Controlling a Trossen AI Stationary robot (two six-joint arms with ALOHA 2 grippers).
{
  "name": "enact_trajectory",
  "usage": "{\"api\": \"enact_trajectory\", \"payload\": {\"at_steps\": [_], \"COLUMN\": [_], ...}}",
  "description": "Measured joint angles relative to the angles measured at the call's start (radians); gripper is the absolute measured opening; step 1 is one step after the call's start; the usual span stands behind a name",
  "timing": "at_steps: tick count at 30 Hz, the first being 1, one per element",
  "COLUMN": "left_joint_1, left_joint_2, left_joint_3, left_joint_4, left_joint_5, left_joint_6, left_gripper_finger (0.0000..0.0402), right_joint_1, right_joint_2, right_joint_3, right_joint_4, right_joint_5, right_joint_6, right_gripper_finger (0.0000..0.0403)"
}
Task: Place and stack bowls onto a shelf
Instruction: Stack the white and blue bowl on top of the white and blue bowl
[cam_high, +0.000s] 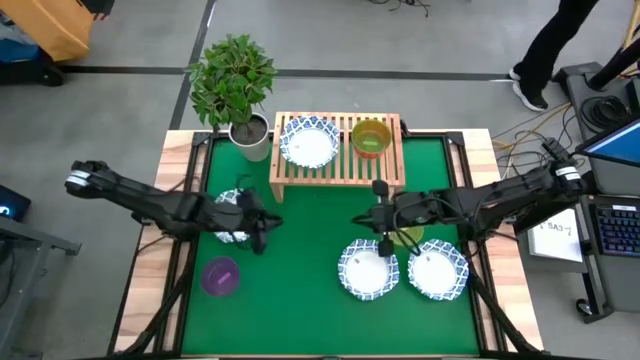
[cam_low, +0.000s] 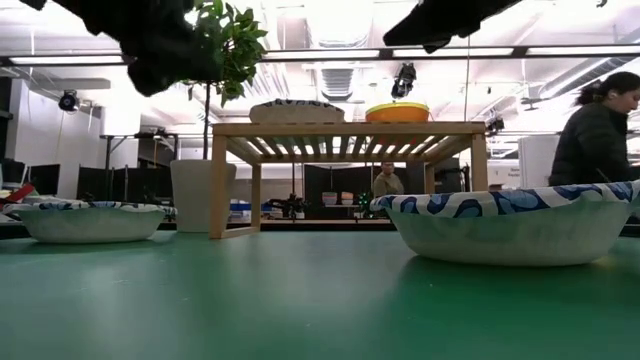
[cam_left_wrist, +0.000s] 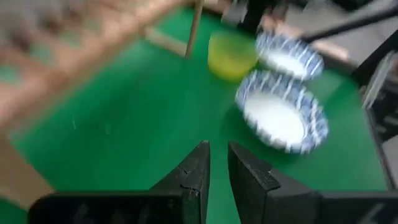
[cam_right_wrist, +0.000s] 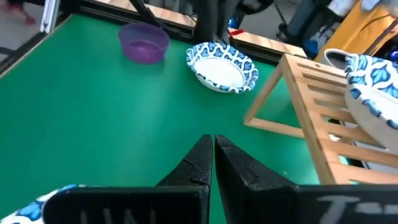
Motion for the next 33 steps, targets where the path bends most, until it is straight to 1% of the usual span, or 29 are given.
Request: {"api": "enact_trajectory", "payload": {"at_steps": [4,6,9,12,14,16,19,22,24,26,29,33], "left_joint_1": [0.000,0.000,0.000,0.000,0.000,0.000,0.000,0.001,-0.003,-0.010,-0.020,-0.022], "left_joint_2": [0.098,0.149,0.215,0.262,0.279,0.288,0.294,0.292,0.288,0.287,0.286,0.286], "left_joint_3": [0.071,0.099,0.144,0.173,0.179,0.178,0.173,0.173,0.170,0.158,0.134,0.093], "left_joint_4": [-0.225,-0.327,-0.453,-0.549,-0.565,-0.568,-0.602,-0.646,-0.674,-0.691,-0.671,-0.652], "left_joint_5": [0.002,0.003,0.024,0.079,0.133,0.180,0.178,0.177,0.169,0.132,0.083,0.077], "left_joint_6": [-0.182,-0.234,-0.235,-0.150,-0.078,-0.044,-0.039,-0.050,-0.039,-0.020,-0.003,-0.026], "left_gripper_finger": [0.0039,0.0039,0.0039,0.0039,0.0039,0.0039,0.0040,0.0052,0.0068,0.0089,0.0124,0.0168], "right_joint_1": [0.000,0.000,0.000,0.000,0.000,0.000,0.000,0.000,0.000,0.000,0.000,0.000], "right_joint_2": [-0.036,-0.062,-0.101,-0.144,-0.167,-0.179,-0.198,-0.211,-0.218,-0.225,-0.231,-0.238], "right_joint_3": [-0.008,-0.016,-0.036,-0.065,-0.084,-0.101,-0.127,-0.145,-0.146,-0.146,-0.146,-0.146], "right_joint_4": [-0.001,0.000,0.000,0.000,0.000,0.000,-0.001,-0.003,-0.002,0.000,-0.007,-0.037], "right_joint_5": [-0.001,-0.001,-0.001,-0.001,-0.001,-0.001,-0.001,-0.001,-0.001,-0.001,-0.002,-0.002], "right_joint_6": [-0.026,-0.033,-0.044,-0.042,-0.029,-0.018,-0.006,-0.006,-0.008,-0.018,-0.021,-0.020], "right_gripper_finger": [0.0009,0.0009,0.0009,0.0009,0.0009,0.0009,0.0009,0.0009,0.0009,0.0009,0.0009,0.0009]}}
